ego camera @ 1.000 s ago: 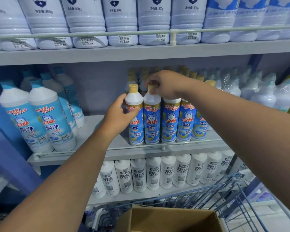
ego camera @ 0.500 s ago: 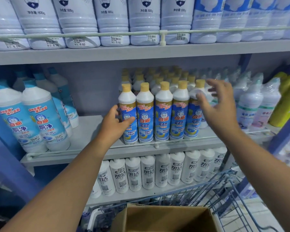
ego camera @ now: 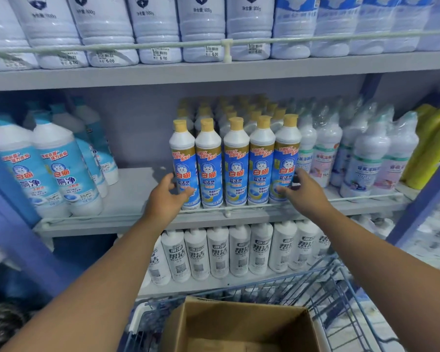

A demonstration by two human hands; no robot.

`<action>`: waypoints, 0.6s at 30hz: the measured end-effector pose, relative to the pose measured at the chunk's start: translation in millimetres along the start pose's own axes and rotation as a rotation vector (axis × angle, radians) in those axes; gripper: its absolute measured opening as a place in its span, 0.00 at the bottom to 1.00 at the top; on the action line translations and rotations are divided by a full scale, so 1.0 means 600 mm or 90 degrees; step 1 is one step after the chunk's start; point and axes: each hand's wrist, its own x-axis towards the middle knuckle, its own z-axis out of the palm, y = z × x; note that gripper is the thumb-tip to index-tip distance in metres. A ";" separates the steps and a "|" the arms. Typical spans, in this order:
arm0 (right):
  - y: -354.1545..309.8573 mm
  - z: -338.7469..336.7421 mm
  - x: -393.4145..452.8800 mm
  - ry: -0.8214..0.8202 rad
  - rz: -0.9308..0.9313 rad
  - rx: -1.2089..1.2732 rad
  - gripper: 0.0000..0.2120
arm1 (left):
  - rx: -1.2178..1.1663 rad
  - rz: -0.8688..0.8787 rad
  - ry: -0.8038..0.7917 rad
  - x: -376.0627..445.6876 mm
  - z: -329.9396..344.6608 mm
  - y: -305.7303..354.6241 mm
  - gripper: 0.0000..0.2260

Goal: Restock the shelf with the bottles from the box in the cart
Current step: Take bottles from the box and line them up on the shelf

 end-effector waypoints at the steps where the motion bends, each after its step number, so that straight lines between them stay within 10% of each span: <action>1: 0.002 -0.001 0.001 0.002 -0.006 -0.006 0.24 | -0.002 0.001 0.002 0.000 0.002 -0.001 0.22; 18: 0.011 0.004 0.012 -0.019 -0.026 -0.050 0.23 | 0.024 0.005 0.021 0.004 0.005 -0.003 0.19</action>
